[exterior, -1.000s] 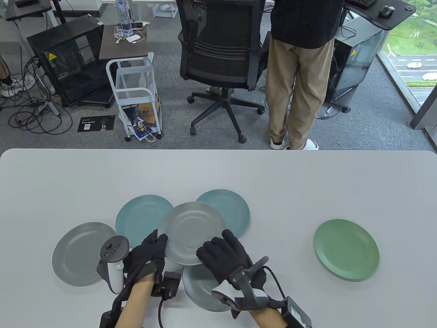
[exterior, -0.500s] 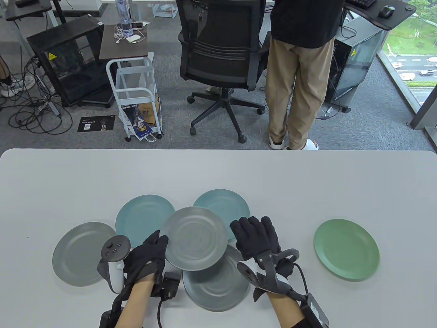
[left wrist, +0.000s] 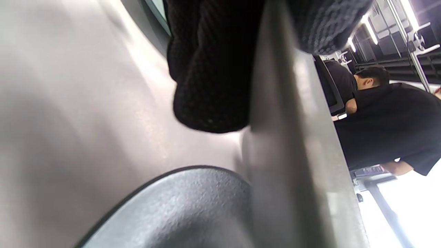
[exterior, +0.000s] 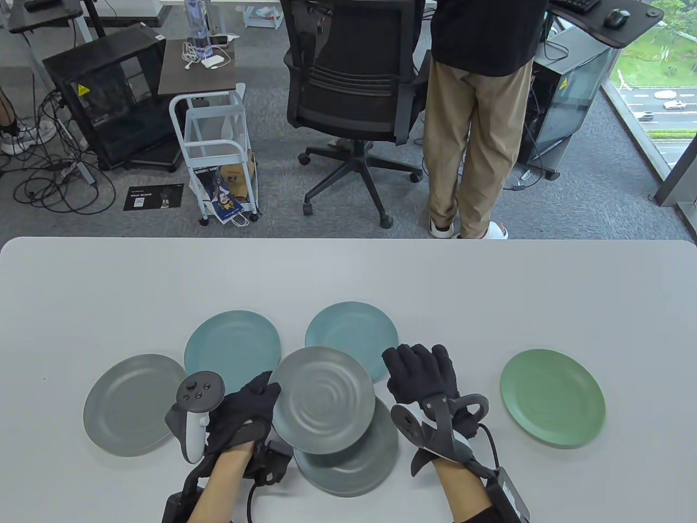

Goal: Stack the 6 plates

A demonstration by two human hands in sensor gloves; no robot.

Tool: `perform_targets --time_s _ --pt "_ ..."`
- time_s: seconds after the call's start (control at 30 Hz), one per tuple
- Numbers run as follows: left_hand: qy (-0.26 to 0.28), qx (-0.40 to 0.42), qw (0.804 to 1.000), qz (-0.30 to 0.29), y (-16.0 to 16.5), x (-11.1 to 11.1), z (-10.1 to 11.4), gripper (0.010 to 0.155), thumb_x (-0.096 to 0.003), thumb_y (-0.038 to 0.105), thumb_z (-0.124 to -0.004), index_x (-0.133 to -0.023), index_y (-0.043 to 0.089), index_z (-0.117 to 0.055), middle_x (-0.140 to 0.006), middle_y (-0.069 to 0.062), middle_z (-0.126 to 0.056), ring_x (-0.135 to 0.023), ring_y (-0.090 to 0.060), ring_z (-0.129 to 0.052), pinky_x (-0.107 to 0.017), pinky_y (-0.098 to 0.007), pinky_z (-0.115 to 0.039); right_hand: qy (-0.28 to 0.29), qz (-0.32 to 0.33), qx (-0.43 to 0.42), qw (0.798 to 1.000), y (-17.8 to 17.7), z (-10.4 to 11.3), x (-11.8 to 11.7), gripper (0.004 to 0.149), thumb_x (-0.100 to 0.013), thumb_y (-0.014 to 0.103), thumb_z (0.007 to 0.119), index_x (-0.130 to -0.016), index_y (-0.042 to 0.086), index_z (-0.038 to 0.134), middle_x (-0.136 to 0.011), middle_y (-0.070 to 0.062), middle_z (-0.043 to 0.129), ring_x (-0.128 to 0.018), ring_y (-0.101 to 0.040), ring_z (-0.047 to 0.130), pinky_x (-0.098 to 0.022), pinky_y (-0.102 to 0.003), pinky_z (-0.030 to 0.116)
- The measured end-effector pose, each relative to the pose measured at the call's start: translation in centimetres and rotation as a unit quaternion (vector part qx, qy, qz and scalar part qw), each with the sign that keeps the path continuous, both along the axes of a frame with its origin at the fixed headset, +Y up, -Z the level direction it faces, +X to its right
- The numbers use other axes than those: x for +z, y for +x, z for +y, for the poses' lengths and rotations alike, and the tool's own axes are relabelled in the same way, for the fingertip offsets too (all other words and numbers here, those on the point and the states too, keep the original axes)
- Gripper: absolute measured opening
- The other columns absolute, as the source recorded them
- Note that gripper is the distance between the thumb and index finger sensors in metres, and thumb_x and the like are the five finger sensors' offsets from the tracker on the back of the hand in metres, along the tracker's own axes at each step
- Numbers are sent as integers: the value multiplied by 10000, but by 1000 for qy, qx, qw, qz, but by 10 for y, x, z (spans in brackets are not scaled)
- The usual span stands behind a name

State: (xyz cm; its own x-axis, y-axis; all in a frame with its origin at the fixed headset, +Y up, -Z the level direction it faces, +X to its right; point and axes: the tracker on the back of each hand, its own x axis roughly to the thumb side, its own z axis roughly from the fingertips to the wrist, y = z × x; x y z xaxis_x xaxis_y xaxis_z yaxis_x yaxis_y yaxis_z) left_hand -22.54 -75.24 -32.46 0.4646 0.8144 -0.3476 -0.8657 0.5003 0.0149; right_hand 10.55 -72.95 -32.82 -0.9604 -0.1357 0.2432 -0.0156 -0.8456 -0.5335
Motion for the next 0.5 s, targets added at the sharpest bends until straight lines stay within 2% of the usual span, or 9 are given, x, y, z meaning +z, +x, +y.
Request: perform_targets --time_s 0.5 --pt "-19 -47 998 -38 9 -2 0 530 -382 441 -770 -876 253 -804 -441 -3 -1085 -675 -148 -955 -808 -482 -385 -17 5 -18 1000 0 -2 -2 498 -491 466 790 -961 352 673 -988 76 807 -909 -204 791 -777 -510 524"
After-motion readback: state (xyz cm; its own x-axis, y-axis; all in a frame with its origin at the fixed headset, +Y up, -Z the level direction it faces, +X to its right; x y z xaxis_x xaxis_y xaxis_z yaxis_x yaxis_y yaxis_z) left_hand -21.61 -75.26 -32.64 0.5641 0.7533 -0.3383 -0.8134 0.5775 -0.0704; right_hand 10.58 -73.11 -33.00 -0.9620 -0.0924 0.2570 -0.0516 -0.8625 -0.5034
